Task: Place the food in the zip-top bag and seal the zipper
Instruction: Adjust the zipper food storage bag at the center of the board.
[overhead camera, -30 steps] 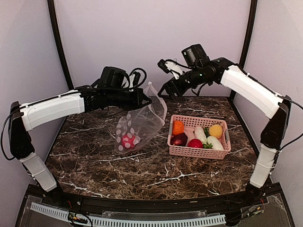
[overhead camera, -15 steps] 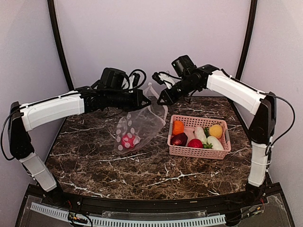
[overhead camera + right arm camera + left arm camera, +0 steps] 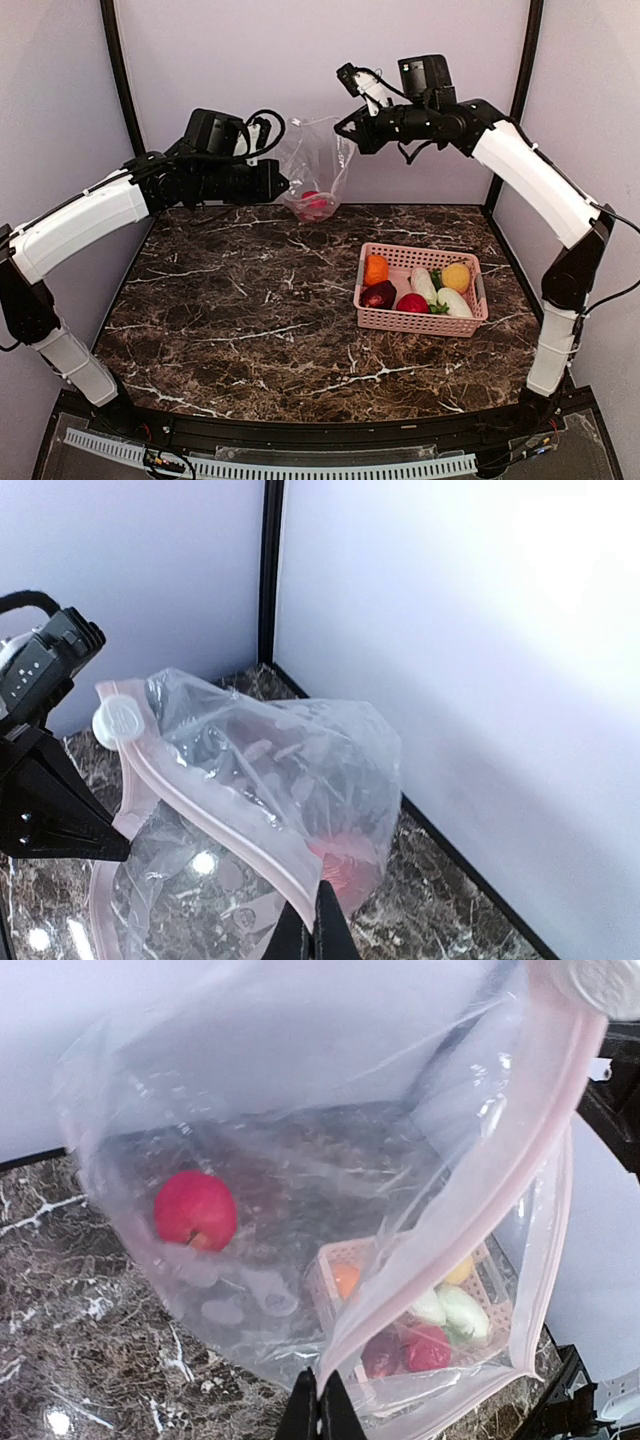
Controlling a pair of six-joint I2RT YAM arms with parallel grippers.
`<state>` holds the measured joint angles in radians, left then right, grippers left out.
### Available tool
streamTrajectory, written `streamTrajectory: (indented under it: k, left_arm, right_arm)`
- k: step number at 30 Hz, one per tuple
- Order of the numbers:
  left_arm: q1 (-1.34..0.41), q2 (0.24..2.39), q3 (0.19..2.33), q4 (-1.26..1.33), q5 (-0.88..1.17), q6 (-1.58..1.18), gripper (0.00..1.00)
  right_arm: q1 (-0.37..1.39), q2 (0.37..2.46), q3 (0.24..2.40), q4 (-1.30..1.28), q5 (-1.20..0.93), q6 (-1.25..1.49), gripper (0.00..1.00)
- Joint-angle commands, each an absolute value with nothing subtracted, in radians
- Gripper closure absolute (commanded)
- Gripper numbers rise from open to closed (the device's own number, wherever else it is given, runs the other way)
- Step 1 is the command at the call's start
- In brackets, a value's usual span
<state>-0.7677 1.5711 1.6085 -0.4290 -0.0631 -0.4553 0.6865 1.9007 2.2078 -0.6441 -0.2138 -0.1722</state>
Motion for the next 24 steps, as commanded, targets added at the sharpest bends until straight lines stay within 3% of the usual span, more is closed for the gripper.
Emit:
streamTrajectory:
  k: [1,7,17,19,24]
  left_arm:
    - [-0.761,1.508,1.589,-0.442,-0.155,-0.421,0.99]
    - [-0.761,1.487,1.589,-0.454,-0.209,-0.392,0.99]
    - [-0.758,1.430,1.595,-0.518,-0.314,-0.323,0.99]
    - [-0.757,1.434,1.606,-0.571,-0.308,-0.307,0.99]
    - [-0.755,1.439,1.599,-0.630,-0.205,-0.247,0.99]
  right_arm:
    - [0.691,1.899,2.166,-0.552,-0.242,-0.159,1.00]
    - [0.724,1.908,2.106,-0.584,-0.376,-0.135,1.00]
    - [0.733,1.913,2.139,-0.634,-0.480,-0.134,0.88]
    - [0.732,1.912,2.141,-0.655,-0.496,-0.135,0.76]
    - [0.715,1.813,2.140,-0.694,-0.491,-0.219,0.25]
